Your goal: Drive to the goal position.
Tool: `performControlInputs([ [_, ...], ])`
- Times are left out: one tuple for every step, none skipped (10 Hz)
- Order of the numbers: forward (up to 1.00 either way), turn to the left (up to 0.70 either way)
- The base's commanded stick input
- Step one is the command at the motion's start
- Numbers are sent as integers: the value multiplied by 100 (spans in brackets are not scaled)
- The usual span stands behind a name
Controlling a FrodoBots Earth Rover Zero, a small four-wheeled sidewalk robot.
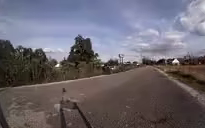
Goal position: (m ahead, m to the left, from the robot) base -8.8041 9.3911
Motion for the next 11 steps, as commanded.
performControlInputs([
  [5, 0],
  [5, 0],
  [5, 0],
  [5, 0],
  [5, 0],
  [5, 0],
  [5, 0],
  [5, 0],
  [5, 0],
  [5, 0],
  [5, 0],
])
